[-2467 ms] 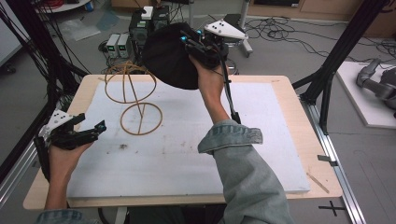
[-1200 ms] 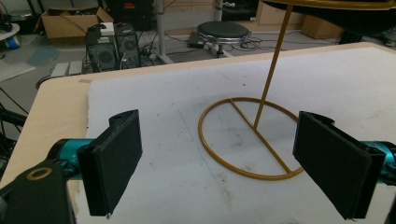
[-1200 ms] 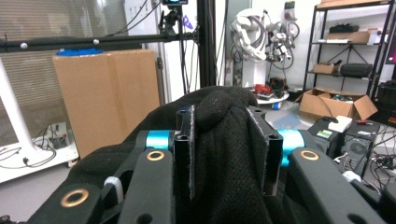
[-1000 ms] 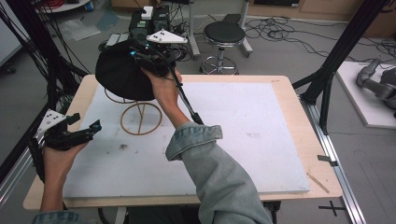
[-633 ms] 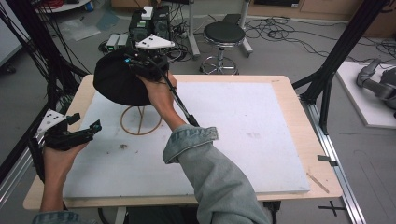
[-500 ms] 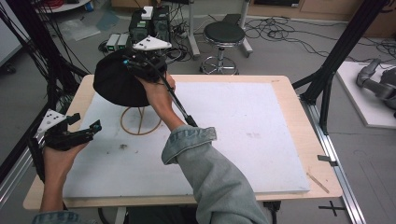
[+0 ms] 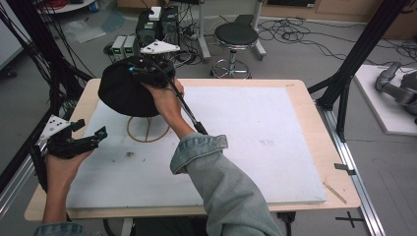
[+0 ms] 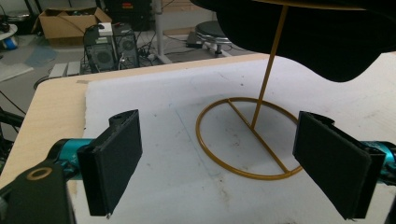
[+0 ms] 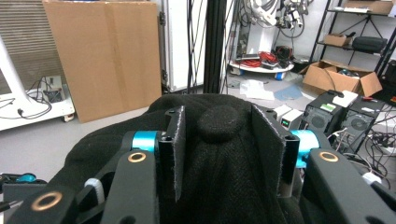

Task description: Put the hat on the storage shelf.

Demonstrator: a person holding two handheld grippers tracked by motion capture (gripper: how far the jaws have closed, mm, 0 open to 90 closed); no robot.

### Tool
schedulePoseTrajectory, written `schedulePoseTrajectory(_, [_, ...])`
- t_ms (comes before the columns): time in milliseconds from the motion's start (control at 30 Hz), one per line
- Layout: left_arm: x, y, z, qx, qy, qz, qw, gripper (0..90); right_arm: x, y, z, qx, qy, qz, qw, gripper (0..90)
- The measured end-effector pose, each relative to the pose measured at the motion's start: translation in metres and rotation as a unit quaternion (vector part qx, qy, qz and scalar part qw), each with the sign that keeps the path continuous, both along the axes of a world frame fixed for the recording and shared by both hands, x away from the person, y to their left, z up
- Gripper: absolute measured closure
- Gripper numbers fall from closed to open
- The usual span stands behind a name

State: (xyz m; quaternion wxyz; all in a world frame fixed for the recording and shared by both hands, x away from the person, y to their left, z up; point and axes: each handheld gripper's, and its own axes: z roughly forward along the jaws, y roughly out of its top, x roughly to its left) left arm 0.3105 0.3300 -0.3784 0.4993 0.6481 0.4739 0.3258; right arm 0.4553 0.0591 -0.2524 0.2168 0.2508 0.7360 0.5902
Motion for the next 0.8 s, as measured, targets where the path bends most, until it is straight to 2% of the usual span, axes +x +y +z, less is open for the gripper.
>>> schedulePoseTrajectory(100, [0.000, 0.000, 0.000, 0.001, 0.001, 0.000, 1.0000, 15.9, 0.000, 0.000, -0.001, -0.003, 0.000, 0.001, 1.0000, 52.0])
schedulePoseTrajectory(200, [0.000, 0.000, 0.000, 0.001, 0.000, -0.001, 1.0000, 15.9, 0.000, -0.001, 0.000, -0.003, -0.002, 0.002, 1.0000, 51.9])
schedulePoseTrajectory(367, [0.000, 0.000, -0.001, 0.001, 0.002, -0.001, 1.0000, 15.9, 0.000, -0.008, 0.002, -0.008, -0.006, -0.011, 0.9999, 43.2])
schedulePoseTrajectory(667, [0.001, -0.002, -0.002, 0.003, 0.004, 0.000, 1.0000, 15.9, -0.001, -0.048, 0.006, -0.002, -0.015, -0.047, 0.9988, 34.8])
schedulePoseTrajectory(800, [0.002, -0.002, -0.002, 0.004, 0.004, -0.001, 1.0000, 15.9, -0.001, -0.070, 0.010, -0.002, -0.007, -0.072, 0.9974, 26.9])
